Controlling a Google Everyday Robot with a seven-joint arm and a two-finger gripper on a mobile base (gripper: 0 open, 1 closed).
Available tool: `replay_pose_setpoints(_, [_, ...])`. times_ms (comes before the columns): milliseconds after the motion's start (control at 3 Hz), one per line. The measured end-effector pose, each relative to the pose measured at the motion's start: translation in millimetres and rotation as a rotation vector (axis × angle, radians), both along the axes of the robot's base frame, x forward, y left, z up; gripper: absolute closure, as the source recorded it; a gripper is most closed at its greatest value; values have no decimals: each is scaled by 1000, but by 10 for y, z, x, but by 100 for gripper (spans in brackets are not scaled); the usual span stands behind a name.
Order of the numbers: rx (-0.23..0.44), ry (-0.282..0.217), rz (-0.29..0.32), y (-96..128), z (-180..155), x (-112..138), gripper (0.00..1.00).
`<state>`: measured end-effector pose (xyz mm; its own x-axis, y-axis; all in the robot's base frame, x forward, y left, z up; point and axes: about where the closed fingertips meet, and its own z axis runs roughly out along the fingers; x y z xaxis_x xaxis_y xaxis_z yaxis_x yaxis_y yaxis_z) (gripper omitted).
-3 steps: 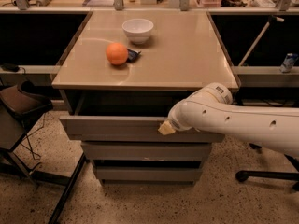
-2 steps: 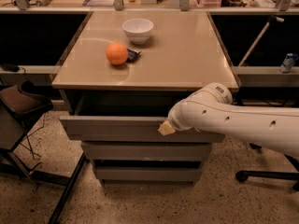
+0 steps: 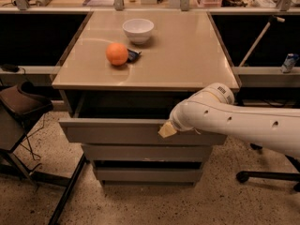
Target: Open top drawer
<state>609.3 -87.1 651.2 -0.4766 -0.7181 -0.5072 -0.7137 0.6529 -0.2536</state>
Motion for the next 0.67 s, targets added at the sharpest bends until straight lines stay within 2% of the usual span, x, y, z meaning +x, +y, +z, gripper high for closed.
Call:
replay_pose_setpoints(333, [2,-8,10,-6,-32,-110,100])
replay_pose_setpoints(667, [2,-8,10,-9,-1,-115,100])
